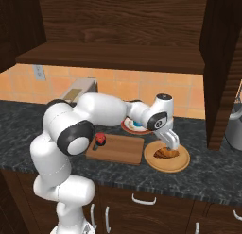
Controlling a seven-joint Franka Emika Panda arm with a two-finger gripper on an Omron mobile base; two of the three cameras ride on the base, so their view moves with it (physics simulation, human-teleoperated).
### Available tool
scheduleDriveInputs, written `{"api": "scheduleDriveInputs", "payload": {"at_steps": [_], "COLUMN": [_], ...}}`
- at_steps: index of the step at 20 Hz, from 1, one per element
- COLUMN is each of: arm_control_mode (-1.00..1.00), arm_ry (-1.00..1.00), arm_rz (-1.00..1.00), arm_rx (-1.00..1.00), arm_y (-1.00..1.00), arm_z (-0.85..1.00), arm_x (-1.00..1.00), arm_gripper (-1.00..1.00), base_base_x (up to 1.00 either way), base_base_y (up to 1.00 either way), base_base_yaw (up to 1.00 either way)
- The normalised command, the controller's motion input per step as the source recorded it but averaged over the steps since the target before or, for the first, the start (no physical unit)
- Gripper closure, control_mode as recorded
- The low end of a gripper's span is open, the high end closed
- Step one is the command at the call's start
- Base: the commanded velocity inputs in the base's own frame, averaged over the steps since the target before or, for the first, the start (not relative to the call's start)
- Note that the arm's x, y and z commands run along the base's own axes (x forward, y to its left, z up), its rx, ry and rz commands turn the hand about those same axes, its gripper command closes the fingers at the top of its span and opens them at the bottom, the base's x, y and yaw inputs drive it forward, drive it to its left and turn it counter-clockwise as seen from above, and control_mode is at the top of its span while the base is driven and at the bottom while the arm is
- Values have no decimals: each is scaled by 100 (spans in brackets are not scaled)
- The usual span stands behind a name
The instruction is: From the different types of pastries on the counter, select a croissant and place it on the cutting board. Then retrieve a jar of jam from the cabinet and place it alongside the croissant on the cutting board.
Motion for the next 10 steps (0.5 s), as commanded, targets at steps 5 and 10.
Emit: {"api": "scheduleDriveInputs", "payload": {"at_steps": [5, 10], "arm_control_mode": [-100, -100], "arm_ry": [-12, -2], "arm_rz": [0, 0], "arm_rx": [-9, -2], "arm_y": [0, 0], "arm_z": [-38, -23], "arm_x": [0, 0], "arm_gripper": [-100, -100], "base_base_x": [0, 0], "base_base_y": [0, 0], "base_base_yaw": [0, 0]}}
